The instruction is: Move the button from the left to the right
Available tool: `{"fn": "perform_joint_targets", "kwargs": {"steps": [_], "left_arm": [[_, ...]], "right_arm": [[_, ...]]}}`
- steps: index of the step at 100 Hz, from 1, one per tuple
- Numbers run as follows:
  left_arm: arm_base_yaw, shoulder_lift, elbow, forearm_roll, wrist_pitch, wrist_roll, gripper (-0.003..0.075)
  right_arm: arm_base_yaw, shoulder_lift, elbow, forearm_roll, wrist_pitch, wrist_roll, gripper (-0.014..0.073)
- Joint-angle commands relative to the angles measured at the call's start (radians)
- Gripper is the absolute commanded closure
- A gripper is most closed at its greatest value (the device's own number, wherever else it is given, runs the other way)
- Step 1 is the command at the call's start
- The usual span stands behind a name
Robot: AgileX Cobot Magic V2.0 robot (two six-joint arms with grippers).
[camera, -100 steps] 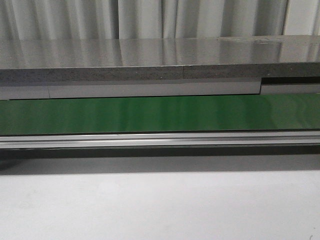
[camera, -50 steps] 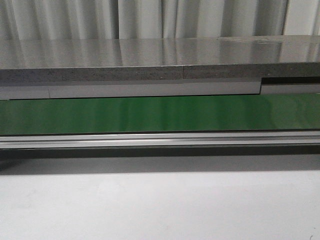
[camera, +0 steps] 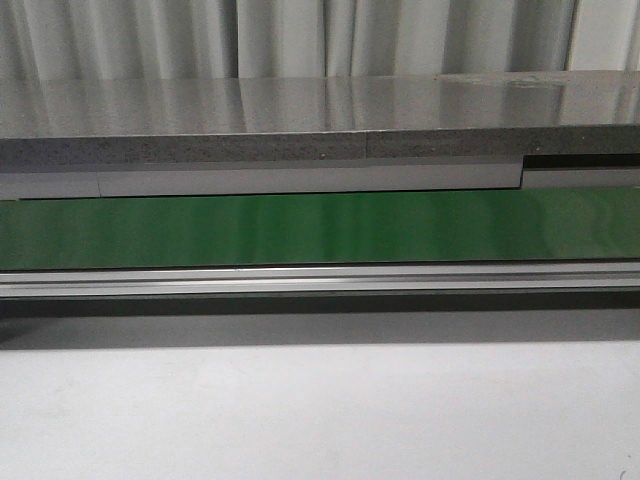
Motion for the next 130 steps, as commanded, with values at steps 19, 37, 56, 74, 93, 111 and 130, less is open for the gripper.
{"fn": "perform_joint_targets", "kwargs": {"steps": [19, 37, 56, 74, 93, 111, 130], "left_arm": [[-0.007, -0.119, 0.105, 0.01, -0.1, -0.019, 0.0739], [-0.007, -0.139, 0.187, 0.01, -0.183, -0.044, 0.0739], [-0.007, -0.139, 0.241, 0.01, -0.266, -0.044, 0.0739], [-0.007, -0.139, 0.241, 0.01, -0.27, -0.044, 0.0739], [-0.007, -0.139, 0.241, -0.001, -0.27, -0.044, 0.0739], [-0.007, -0.139, 0.241, -0.001, -0.27, -0.044, 0.0739], [-0.007, -0.139, 0.241, -0.001, -0.27, -0.044, 0.0739]], "right_arm": [[-0.005, -0.015, -0.019, -0.003, -0.089, 0.0, 0.0662], [-0.005, -0.015, -0.019, -0.003, -0.089, 0.0, 0.0662], [-0.005, -0.015, -0.019, -0.003, -0.089, 0.0, 0.0662], [-0.005, -0.015, -0.019, -0.003, -0.089, 0.0, 0.0662], [-0.005, -0.015, -0.019, -0.003, -0.089, 0.0, 0.0662], [-0.005, -0.015, -0.019, -0.003, -0.089, 0.0, 0.0662], [-0.005, -0.015, -0.019, -0.003, -0.089, 0.0, 0.0662]]}}
